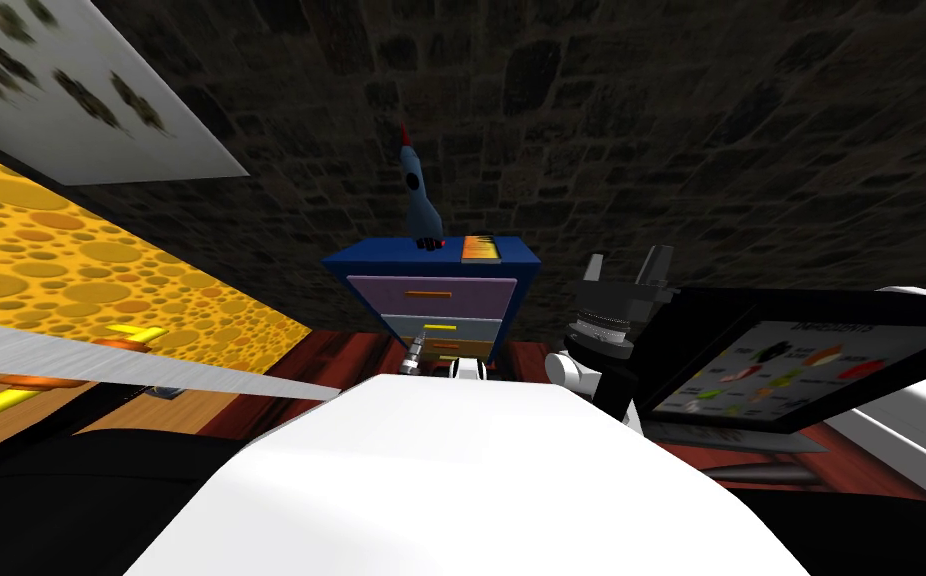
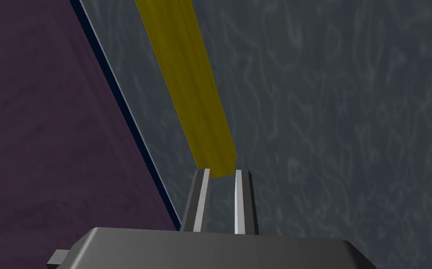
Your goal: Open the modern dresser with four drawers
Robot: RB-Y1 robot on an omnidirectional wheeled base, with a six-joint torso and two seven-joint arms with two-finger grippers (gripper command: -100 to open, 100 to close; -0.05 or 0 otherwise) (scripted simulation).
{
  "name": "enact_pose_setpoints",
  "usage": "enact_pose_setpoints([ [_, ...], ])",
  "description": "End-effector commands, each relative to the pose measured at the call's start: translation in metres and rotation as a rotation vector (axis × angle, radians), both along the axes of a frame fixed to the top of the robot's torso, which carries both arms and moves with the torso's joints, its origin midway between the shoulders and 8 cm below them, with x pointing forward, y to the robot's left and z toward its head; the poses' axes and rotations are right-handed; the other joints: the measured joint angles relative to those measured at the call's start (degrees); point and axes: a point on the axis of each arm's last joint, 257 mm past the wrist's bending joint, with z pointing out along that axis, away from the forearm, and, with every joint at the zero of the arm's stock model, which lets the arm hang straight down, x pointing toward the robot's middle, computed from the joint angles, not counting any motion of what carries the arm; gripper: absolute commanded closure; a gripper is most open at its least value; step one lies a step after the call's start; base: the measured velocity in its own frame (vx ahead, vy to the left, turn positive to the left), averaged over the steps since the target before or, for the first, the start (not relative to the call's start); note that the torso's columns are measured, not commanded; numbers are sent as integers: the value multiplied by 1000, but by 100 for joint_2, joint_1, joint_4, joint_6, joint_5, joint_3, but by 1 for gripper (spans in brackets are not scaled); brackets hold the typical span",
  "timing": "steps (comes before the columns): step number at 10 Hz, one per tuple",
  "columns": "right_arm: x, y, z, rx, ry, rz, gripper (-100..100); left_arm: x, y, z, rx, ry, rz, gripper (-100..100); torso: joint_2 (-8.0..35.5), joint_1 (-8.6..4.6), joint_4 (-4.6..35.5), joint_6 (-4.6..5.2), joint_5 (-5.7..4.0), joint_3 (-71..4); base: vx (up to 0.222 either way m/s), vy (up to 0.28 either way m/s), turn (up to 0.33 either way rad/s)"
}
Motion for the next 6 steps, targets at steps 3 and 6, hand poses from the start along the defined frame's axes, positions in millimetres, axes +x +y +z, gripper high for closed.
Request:
enact_pose_setpoints([
  [3,0,0,0,0,0,0,0,1,-17,5,-63,-12,18,-100,11,-7,3,0,-1,7,-19,56,-2],
  [6,0,0,0,0,0,0,0,10,-16,11,-68,-14,21,-100,-19,-11,-5,0,-3,-12,49,-2,-12],
])
